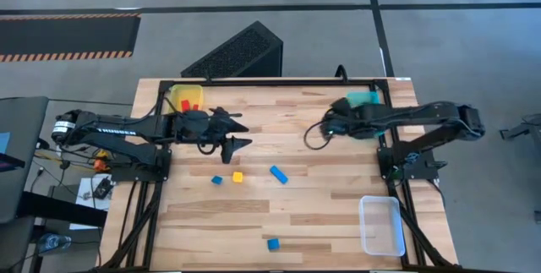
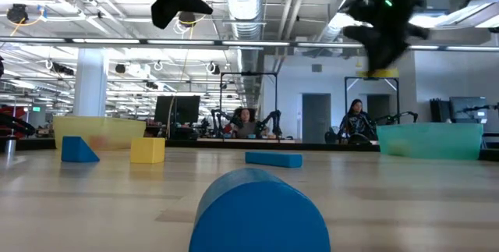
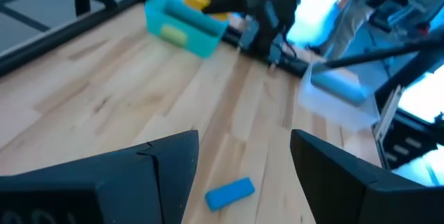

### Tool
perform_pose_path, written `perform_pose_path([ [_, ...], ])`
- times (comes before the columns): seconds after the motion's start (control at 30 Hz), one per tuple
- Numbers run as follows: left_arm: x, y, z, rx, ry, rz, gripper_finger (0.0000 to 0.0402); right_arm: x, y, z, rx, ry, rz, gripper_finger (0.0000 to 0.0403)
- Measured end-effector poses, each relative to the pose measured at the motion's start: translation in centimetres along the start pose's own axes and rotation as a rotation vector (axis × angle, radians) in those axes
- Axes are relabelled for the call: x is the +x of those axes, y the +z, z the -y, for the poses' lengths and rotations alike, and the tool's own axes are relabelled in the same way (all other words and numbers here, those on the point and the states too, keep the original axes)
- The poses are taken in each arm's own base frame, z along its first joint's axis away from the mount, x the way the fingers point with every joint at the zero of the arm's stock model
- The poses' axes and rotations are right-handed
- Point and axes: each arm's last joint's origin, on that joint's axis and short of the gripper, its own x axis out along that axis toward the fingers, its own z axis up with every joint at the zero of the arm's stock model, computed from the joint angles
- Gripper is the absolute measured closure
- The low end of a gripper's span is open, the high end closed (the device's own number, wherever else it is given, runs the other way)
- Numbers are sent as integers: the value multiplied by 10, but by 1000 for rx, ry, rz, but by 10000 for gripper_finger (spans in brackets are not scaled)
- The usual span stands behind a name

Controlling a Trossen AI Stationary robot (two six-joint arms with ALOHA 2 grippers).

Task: Sort & place blocks by color
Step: Put the right yellow block into the green bin, then put the yellow block into the green bin

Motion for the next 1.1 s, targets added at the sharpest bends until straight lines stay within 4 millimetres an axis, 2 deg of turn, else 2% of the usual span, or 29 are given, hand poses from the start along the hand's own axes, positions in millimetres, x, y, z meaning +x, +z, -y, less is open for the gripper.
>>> perform_pose_path([
  [0.17, 0, 5, 2, 10, -1, 63, 187, 28, -24, 42, 98, -204, -203, 308],
  [0.37, -1, 14, 3, 12, -14, 149, 187, 61, -42, 68, 116, -308, -311, 300],
  [0.6, -1, 19, -4, 20, 22, 181, 187, 83, -40, 77, 103, -272, -317, 259],
  [0.93, 0, 20, -10, -75, 92, 209, 187, 95, -26, 87, 49, -173, -306, 186],
  [1.1, -1, 20, -11, -100, 122, 220, 187, 93, -13, 83, 5, -35, -194, 170],
])
